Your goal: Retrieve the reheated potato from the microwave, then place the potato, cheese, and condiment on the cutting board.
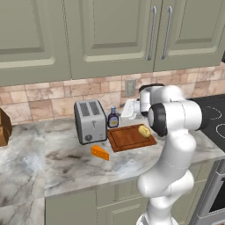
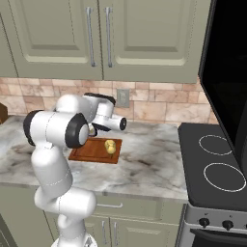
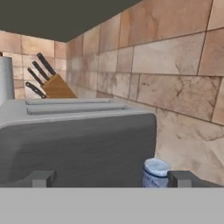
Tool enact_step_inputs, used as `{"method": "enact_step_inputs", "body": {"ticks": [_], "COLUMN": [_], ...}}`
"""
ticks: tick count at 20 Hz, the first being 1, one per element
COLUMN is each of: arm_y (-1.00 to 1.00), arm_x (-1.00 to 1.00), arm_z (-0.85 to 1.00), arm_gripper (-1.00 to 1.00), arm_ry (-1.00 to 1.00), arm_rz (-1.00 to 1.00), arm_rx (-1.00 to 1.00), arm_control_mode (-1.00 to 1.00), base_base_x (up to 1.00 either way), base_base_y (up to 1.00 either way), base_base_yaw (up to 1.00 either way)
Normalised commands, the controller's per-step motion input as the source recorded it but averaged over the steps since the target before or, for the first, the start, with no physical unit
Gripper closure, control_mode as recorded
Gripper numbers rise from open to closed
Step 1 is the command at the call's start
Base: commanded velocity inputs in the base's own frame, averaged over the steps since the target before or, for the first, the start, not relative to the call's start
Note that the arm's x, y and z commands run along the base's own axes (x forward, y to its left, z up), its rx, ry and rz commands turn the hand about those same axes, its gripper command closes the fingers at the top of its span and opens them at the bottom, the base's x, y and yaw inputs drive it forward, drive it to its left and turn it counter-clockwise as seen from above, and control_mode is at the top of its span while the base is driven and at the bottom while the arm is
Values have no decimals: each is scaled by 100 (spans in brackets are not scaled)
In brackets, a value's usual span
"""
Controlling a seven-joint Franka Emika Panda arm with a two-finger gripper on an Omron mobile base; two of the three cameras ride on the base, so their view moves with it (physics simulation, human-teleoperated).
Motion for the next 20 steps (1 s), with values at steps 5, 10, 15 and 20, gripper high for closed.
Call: {"method": "enact_step_inputs", "body": {"ticks": [5, 10, 15, 20], "arm_y": [2, 0, 0, 0], "arm_x": [19, 20, 25, 25], "arm_z": [-14, -12, -11, -10], "arm_gripper": [-100, -100, -100, -100], "arm_ry": [0, 0, 2, 5], "arm_rz": [0, 0, 0, 1], "arm_rx": [-2, -1, 0, 0], "arm_control_mode": [-100, -100, -100, -100], "base_base_x": [0, 0, 0, 0], "base_base_y": [0, 0, 0, 0], "base_base_yaw": [0, 0, 0, 0]}}
